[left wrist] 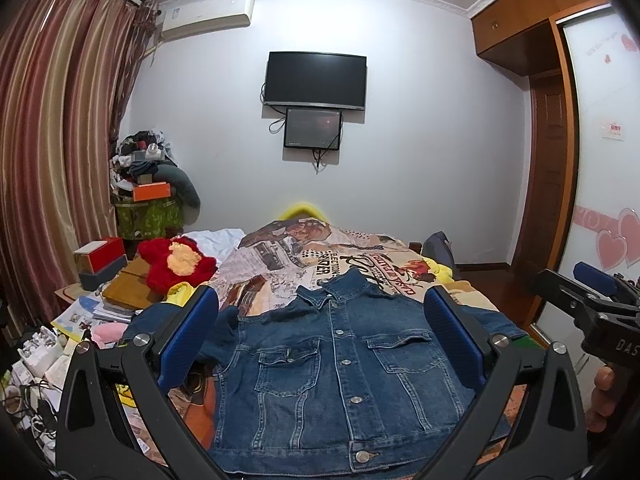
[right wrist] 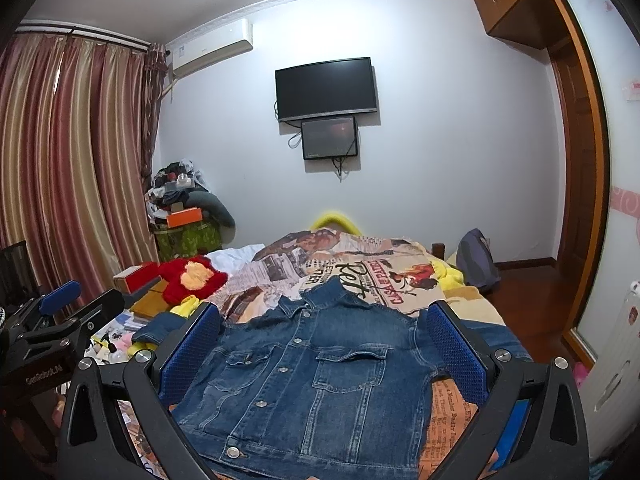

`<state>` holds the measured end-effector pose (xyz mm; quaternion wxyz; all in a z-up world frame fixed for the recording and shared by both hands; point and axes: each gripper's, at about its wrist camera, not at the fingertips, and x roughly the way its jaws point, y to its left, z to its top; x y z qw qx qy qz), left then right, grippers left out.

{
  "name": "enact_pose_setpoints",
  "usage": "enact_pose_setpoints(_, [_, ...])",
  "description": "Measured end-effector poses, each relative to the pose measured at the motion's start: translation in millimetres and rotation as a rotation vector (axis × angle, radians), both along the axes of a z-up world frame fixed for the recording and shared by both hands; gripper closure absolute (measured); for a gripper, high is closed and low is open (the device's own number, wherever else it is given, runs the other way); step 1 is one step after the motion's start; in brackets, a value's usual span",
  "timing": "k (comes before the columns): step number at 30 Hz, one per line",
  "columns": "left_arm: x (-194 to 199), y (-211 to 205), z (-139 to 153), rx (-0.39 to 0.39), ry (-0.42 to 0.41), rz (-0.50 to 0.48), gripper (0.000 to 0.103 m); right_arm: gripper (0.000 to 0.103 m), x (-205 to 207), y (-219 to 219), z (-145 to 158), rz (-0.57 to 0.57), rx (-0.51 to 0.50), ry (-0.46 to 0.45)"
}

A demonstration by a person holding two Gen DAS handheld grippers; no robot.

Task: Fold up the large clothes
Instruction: 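Lower the left tool to the jacket sleeve and close on its cuff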

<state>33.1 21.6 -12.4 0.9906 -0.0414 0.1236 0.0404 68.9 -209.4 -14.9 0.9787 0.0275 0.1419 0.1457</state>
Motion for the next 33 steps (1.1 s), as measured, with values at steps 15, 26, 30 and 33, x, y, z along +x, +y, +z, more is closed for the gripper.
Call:
enact_pose_setpoints(15, [100.3, 60.7, -34.3, -0.033, 0.143, 0.149, 0.000, 0.000, 109.9, 15.6, -11.3, 0.038, 0.033, 0.135])
enact_pose_setpoints(26, [190.1, 174.8, -90.0, -0.068, 0.373, 0.346, 0.000, 0.000, 225.0, 60.8, -37.6, 0.130, -0.054, 0.202])
enact_pose_setpoints(30, [214.4, 213.0, -125.9, -0.148, 0.501, 0.361, 0.000, 0.000, 262.2, 84.4, -60.1, 0.157, -0.121, 0.244])
enact_pose_setpoints(33, [223.5, 234.4, -155.9, -0.197, 0.577, 0.428, 0.000, 0.000, 289.9, 103.7, -83.8, 0.180, -0.180, 0.293])
